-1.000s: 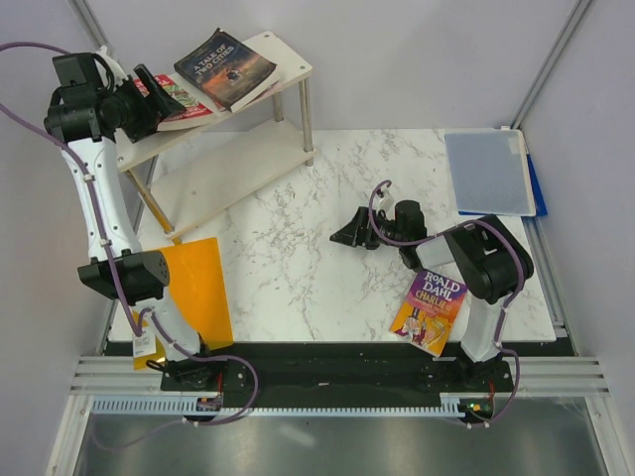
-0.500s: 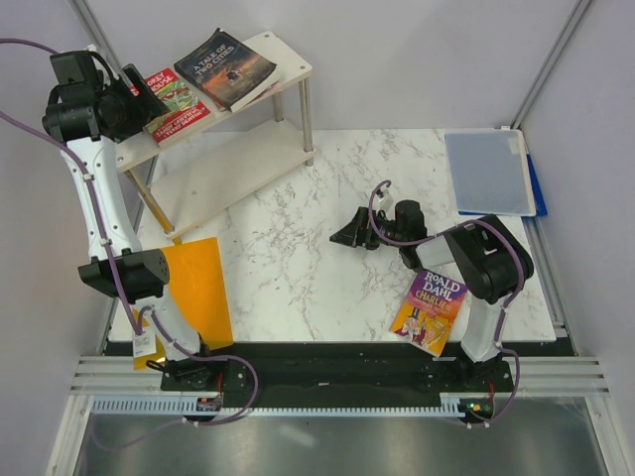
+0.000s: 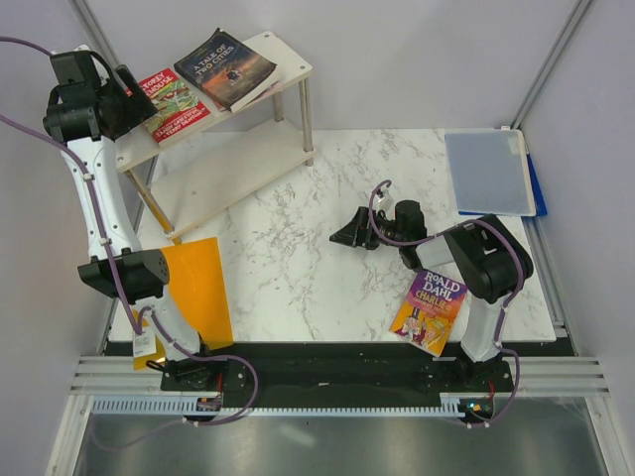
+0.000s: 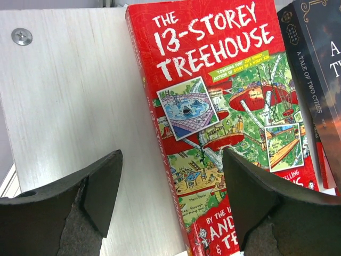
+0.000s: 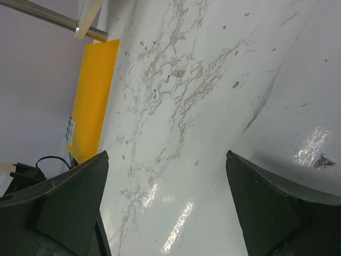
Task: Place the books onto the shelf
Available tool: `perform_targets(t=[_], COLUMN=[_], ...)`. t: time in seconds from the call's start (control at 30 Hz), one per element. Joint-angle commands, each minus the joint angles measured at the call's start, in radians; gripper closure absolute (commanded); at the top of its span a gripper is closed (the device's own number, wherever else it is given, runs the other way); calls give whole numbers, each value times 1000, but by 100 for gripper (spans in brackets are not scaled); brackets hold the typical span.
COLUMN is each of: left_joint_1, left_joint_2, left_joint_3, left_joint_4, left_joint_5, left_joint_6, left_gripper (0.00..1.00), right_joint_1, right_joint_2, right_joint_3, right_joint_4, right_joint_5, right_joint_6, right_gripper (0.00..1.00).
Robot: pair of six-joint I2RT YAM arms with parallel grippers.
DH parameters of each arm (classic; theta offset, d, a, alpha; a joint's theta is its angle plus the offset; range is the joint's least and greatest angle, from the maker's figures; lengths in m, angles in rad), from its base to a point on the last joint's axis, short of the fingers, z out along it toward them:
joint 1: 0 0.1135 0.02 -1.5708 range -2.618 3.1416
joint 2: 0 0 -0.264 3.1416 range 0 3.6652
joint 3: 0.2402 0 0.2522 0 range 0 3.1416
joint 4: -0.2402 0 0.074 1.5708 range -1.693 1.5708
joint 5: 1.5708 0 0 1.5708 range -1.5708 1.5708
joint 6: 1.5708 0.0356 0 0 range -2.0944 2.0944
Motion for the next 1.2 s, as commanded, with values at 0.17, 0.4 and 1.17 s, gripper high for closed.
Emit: perform_targets(t=[0.17,0.4,1.17], left_joint_1=[-1,-216,-1215], left_joint_2=[-139,-374,196], left_joint_3=[-211,-343,-757], left_joint_4=[53,144,704], left_joint_5=[0,-122,133], left_joint_6=[-36,11,17], left_gripper=[16,14,98], right_joint_1=[6,5,-253], right_joint_2=[-54,-192,-501], right_joint_3=[12,29,61], right_joint_4=[-20,-357,-1217], right_joint_5=[31,342,1117], right_joint_6=[-70,-271,-30], right_gripper=[2,2,2])
